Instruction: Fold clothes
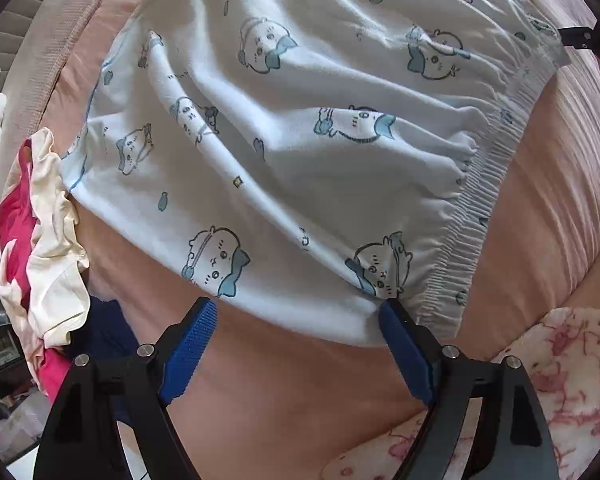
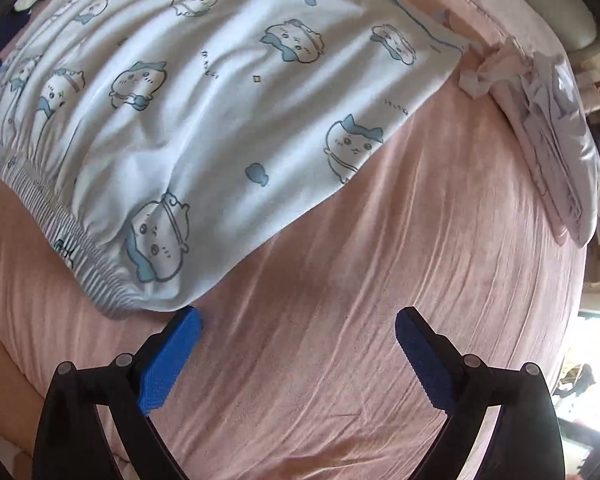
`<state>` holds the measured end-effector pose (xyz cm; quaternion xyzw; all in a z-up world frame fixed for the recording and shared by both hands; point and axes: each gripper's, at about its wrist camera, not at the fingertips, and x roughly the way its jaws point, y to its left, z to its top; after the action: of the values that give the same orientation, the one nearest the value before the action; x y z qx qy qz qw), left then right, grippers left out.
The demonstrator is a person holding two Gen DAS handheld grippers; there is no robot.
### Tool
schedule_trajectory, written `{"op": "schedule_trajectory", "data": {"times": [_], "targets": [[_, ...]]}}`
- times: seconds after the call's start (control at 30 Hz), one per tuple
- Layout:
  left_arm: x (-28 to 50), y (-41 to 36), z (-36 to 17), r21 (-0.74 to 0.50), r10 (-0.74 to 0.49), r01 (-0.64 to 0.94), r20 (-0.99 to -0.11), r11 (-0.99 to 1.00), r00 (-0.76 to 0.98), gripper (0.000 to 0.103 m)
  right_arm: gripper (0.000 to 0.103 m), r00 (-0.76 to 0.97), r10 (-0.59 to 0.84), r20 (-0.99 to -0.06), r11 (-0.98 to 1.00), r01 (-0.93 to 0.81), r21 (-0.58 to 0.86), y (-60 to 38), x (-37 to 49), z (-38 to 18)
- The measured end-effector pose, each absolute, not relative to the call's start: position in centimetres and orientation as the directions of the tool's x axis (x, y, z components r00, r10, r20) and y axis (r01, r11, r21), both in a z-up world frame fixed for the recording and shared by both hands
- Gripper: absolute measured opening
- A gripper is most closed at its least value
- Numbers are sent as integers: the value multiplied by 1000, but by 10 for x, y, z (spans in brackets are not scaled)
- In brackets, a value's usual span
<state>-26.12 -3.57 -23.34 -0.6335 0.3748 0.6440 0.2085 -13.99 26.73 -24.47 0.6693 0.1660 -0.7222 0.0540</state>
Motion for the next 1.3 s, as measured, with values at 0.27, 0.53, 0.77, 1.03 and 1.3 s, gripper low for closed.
{"op": "schedule_trajectory", "data": {"times": [0.27, 0.53, 0.77, 1.03, 1.3], "targets": [[-267, -5, -260, 183, -205, -722, -977, -667, -58, 85, 98, -228, 202, -952, -897, 348, -274, 250, -147, -238], [-285, -27, -216, 108, -51, -631, -993, -768, -107, 84, 101, -200, 207, -958, -928, 271, -257, 310, -129, -192], [-301, -7, -240, 133, -95, -557, -991, -820, -98, 84, 102, -203, 23, -979, -949, 305, -85, 235, -166, -211], [-294, -13, -242, 101, -16, -612, -990, -784, -143, 84, 102, -55, 242, -969, -842, 485, -238, 250, -118, -243], [-302, 38, -251, -89, 237, -722, -966, -686, -106, 84, 103, -332, -55, -942, -915, 395, -85, 228, -161, -168]]}}
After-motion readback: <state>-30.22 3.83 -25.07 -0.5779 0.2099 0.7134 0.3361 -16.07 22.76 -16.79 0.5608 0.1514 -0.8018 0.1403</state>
